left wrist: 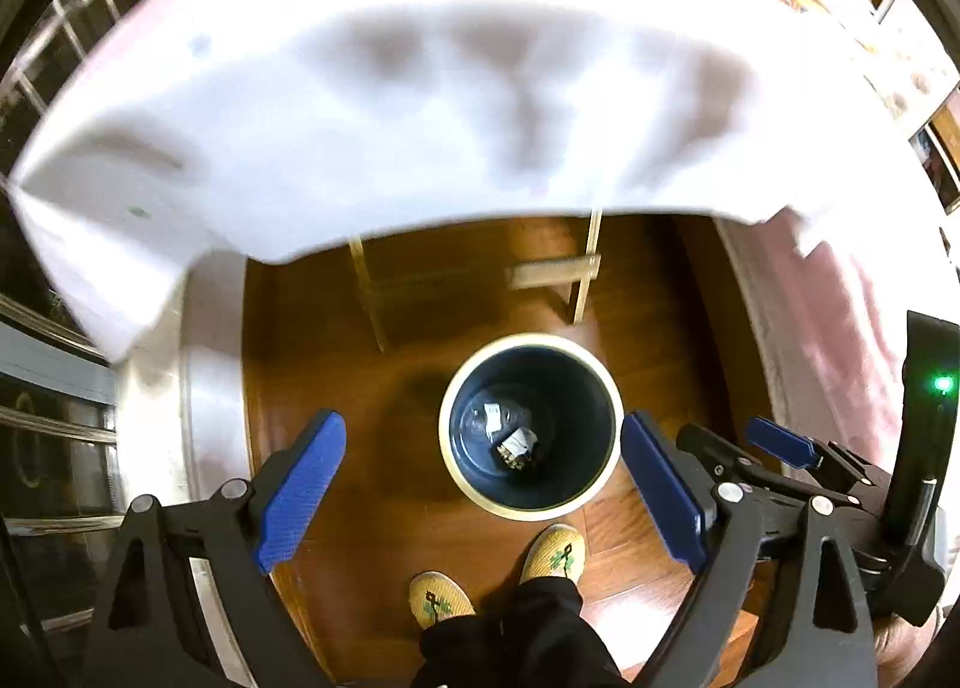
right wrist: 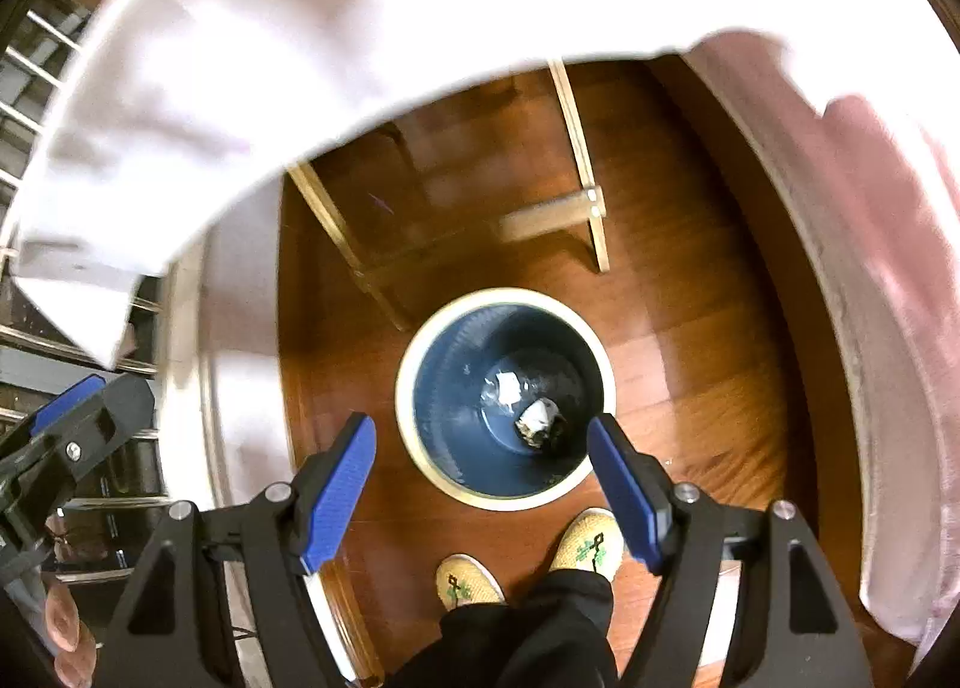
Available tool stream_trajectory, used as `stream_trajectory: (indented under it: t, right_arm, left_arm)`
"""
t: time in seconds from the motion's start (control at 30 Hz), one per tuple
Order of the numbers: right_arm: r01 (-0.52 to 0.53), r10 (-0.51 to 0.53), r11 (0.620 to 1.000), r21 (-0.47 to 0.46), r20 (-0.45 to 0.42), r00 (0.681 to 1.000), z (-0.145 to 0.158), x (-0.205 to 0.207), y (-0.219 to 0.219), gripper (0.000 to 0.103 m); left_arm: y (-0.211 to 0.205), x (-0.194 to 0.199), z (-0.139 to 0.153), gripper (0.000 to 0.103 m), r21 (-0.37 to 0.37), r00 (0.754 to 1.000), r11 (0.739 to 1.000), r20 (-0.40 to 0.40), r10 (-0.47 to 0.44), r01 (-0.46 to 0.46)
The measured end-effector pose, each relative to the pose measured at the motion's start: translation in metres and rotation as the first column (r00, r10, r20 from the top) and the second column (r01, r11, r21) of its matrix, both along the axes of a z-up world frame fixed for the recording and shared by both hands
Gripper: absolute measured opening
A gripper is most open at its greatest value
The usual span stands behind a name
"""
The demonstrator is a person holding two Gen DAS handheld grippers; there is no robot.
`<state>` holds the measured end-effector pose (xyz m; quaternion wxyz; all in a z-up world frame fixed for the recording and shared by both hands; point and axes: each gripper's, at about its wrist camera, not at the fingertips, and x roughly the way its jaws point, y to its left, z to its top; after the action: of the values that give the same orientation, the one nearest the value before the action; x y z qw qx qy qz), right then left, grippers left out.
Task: Collect trash
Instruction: 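Move both grippers back toward the table trash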
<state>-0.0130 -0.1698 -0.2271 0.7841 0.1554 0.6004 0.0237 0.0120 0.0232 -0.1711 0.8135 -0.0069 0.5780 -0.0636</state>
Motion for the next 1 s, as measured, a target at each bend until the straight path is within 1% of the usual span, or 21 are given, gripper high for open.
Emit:
stream_trajectory:
  t: [0.13,0.23,0.43,0.57,0.67,0.87,1.0]
  right_arm:
    - [-0.026,0.025,1.000,0.015,0.035,0.999,0.046,0.005,0.004,0.073]
    - [-0.050,0.049,0.999,0.018,0.051,0.997,0.075,0.007,0.008,0.073]
    - [-0.120,0.118,0.993,0.019,0.093,0.989,0.126,0.016,0.017,0.073]
    - [-0.166,0.163,0.986,0.013,0.131,0.978,0.158,0.023,0.016,0.074]
    - [-0.195,0.190,0.981,0.014,0.173,0.966,0.180,0.027,0.015,0.074]
    - [-0.246,0.242,0.969,-0.013,0.240,0.940,0.212,0.046,0.015,0.073]
    - [-0.263,0.260,0.965,-0.023,0.257,0.931,0.227,0.069,0.019,0.073]
  left_arm:
    - [0.006,-0.005,0.049,0.092,0.006,0.999,1.000,0.044,0.007,-0.007]
    - [0.009,-0.009,0.081,0.092,0.010,0.997,1.000,0.073,0.011,-0.011]
    - [0.010,-0.013,0.135,0.092,0.019,0.990,0.999,0.140,0.027,-0.030]
    - [0.012,-0.009,0.162,0.092,0.016,0.983,0.998,0.173,0.051,-0.055]
    - [0.013,-0.008,0.182,0.092,0.013,0.974,0.997,0.216,0.072,-0.077]
    - [0.013,0.001,0.216,0.092,0.026,0.951,0.993,0.294,0.099,-0.111]
    - [0.016,0.013,0.231,0.092,0.027,0.941,0.992,0.319,0.111,-0.126]
